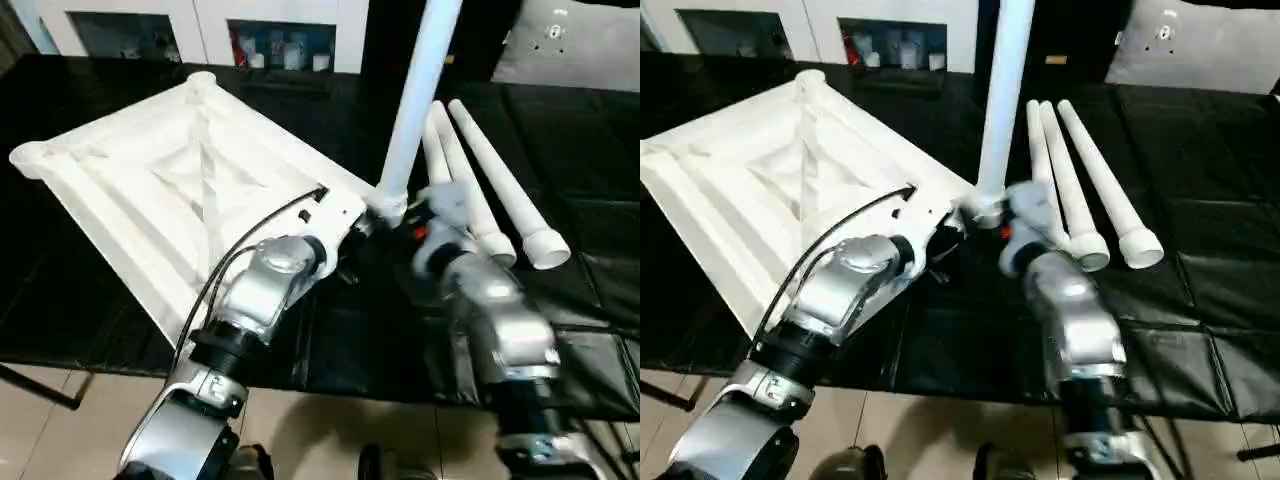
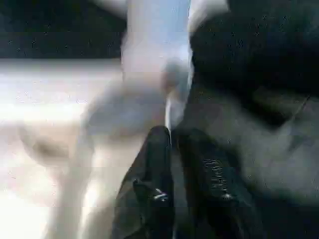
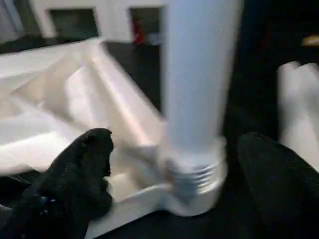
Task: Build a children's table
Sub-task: Rotate table base
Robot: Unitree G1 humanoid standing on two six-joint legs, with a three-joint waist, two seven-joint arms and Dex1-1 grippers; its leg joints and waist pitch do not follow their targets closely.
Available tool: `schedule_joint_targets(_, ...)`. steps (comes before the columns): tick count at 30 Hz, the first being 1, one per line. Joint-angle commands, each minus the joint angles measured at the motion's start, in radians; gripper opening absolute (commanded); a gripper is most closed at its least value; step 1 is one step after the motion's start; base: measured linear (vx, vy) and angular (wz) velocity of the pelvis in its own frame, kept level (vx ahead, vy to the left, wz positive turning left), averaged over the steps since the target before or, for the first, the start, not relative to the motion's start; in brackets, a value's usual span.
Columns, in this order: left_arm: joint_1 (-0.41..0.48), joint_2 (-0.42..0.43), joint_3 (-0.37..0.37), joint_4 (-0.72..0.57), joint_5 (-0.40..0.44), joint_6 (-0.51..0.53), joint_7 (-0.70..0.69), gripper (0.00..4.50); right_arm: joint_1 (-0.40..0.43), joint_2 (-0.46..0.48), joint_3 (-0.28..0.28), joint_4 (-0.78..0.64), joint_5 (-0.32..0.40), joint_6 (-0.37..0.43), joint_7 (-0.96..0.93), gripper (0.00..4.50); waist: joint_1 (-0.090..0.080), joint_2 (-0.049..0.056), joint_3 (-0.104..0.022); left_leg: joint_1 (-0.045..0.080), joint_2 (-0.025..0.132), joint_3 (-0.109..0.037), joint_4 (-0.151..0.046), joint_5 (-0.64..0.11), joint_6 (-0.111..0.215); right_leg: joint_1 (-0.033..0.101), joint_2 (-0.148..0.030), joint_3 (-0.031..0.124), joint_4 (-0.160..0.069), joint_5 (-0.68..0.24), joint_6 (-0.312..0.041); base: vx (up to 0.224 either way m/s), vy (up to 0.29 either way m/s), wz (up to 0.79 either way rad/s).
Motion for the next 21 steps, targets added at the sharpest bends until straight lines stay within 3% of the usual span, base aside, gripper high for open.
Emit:
schedule_joint_targets(1,-0.004,-0.002,0.009,-0.027,-0.018,-0.048,-0.003,0.73,0.016,0.004,-0.021,-0.047,0.034,0.018,-0.029,4.50,0.004,-0.017,-0.092,0.013,0.039,-0.007,-0.047,-0.041,0.147,0.076,-0.064,0.047,-0.052,-0.041,-0.249,0.000,0.000,0.00)
schedule_joint_targets(2,-0.004,-0.002,0.009,-0.027,-0.018,-0.048,-0.003,0.73,0.016,0.004,-0.021,-0.047,0.034,0.018,-0.029,4.50,0.003,-0.018,-0.091,0.013,0.038,-0.006,-0.047,-0.051,0.146,0.075,-0.064,0.047,-0.054,-0.056,-0.244,0.000,0.000,0.00)
schedule_joint_targets(3,0.009,0.013,0.034,-0.040,-0.038,-0.043,-0.008,0.73,0.017,0.010,-0.031,-0.067,0.022,0.012,-0.066,4.50,0.003,-0.010,-0.090,0.014,0.037,-0.007,-0.048,-0.069,0.134,0.075,-0.064,0.046,-0.057,-0.091,-0.235,0.000,0.000,0.00)
schedule_joint_targets(4,0.010,0.016,0.038,-0.042,-0.040,-0.040,-0.007,0.73,0.017,0.010,-0.031,-0.069,0.025,0.015,-0.065,4.50,0.000,-0.014,-0.091,0.014,0.037,-0.006,-0.050,-0.075,0.121,0.074,-0.062,0.046,-0.060,-0.110,-0.226,0.000,0.000,0.00)
schedule_joint_targets(5,0.020,0.040,0.069,-0.058,-0.046,-0.024,0.004,0.73,0.023,0.014,-0.027,-0.094,0.039,0.048,-0.058,4.50,0.000,-0.008,-0.091,0.014,0.036,-0.007,-0.050,-0.080,0.113,0.075,-0.061,0.046,-0.059,-0.115,-0.222,0.000,0.000,0.00)
schedule_joint_targets(8,0.035,0.111,0.102,-0.104,-0.027,0.002,0.021,0.73,0.046,0.002,0.017,-0.135,0.047,0.160,-0.015,4.50,-0.005,-0.005,-0.092,0.015,0.037,-0.011,-0.052,-0.086,0.102,0.077,-0.058,0.045,-0.056,-0.101,-0.215,0.000,0.000,0.00)
schedule_joint_targets(9,0.044,0.185,0.125,-0.153,0.007,0.044,0.039,0.73,0.064,-0.008,0.060,-0.146,0.044,0.199,0.016,4.50,-0.008,-0.004,-0.091,0.015,0.037,-0.010,-0.052,-0.090,0.097,0.075,-0.057,0.045,-0.056,-0.094,-0.215,0.000,0.000,0.00)
schedule_joint_targets(11,0.050,0.222,0.131,-0.176,0.023,0.064,0.037,0.73,0.073,-0.013,0.078,-0.150,0.047,0.219,0.029,4.50,-0.012,-0.005,-0.090,0.014,0.038,-0.012,-0.054,-0.097,0.089,0.076,-0.057,0.045,-0.056,-0.103,-0.211,0.000,0.000,0.00)
schedule_joint_targets(12,0.078,0.351,0.132,-0.238,0.073,0.111,-0.012,0.73,0.090,-0.036,0.134,-0.141,0.040,0.238,0.064,4.50,-0.013,-0.004,-0.090,0.020,0.039,-0.010,-0.053,-0.105,0.074,0.072,-0.058,0.046,-0.057,-0.119,-0.211,0.000,0.000,0.00)
schedule_joint_targets(13,0.089,0.397,0.129,-0.257,0.091,0.125,-0.035,0.73,0.094,-0.043,0.151,-0.133,0.038,0.240,0.075,4.50,-0.014,0.000,-0.090,0.014,0.040,-0.016,-0.057,-0.092,0.064,0.077,-0.058,0.045,-0.049,-0.120,-0.204,0.000,0.000,0.00)
schedule_joint_targets(14,0.107,0.476,0.117,-0.279,0.132,0.139,-0.071,0.73,0.094,-0.050,0.169,-0.116,0.030,0.241,0.084,4.50,-0.019,-0.001,-0.087,0.014,0.039,-0.012,-0.057,-0.097,0.060,0.072,-0.054,0.046,-0.053,-0.126,-0.199,0.000,0.000,0.00)
schedule_joint_targets(16,0.133,0.585,0.103,-0.301,0.188,0.163,-0.117,0.47,0.089,-0.054,0.186,-0.093,0.021,0.253,0.085,4.50,-0.018,0.004,-0.085,0.025,0.042,-0.011,-0.057,-0.108,0.037,0.065,-0.054,0.049,-0.051,-0.137,-0.199,0.000,0.000,0.00)
schedule_joint_targets(17,0.133,0.585,0.103,-0.301,0.188,0.163,-0.117,0.39,0.089,-0.054,0.186,-0.093,0.021,0.253,0.085,4.50,-0.018,0.004,-0.085,0.025,0.042,-0.011,-0.057,-0.108,0.037,0.065,-0.054,0.049,-0.051,-0.137,-0.199,0.000,0.000,0.00)
schedule_joint_targets(18,0.157,0.675,0.102,-0.318,0.213,0.201,-0.142,0.39,0.079,-0.057,0.198,-0.082,0.010,0.287,0.079,4.50,-0.012,0.004,-0.083,0.035,0.044,-0.007,-0.058,-0.116,0.021,0.056,-0.054,0.052,-0.055,-0.148,-0.201,0.000,0.000,0.00)
schedule_joint_targets(19,0.172,0.721,0.105,-0.328,0.229,0.228,-0.154,0.39,0.072,-0.061,0.209,-0.070,0.000,0.305,0.079,4.50,-0.011,0.003,-0.083,0.029,0.043,-0.010,-0.062,-0.110,0.014,0.061,-0.053,0.051,-0.049,-0.143,-0.203,0.000,0.000,0.00)
schedule_joint_targets(20,0.172,0.721,0.105,-0.328,0.229,0.228,-0.154,0.16,0.072,-0.061,0.209,-0.070,0.000,0.305,0.079,4.50,-0.009,0.006,-0.082,0.032,0.043,-0.010,-0.062,-0.116,0.007,0.057,-0.053,0.051,-0.047,-0.148,-0.201,0.000,0.000,0.00)
schedule_joint_targets(21,0.204,0.794,0.096,-0.353,0.250,0.276,-0.169,0.16,0.060,-0.070,0.232,-0.052,-0.018,0.336,0.084,4.50,-0.007,0.007,-0.083,0.035,0.044,-0.012,-0.063,-0.134,-0.007,0.056,-0.054,0.050,-0.047,-0.154,-0.200,0.000,0.000,0.00)
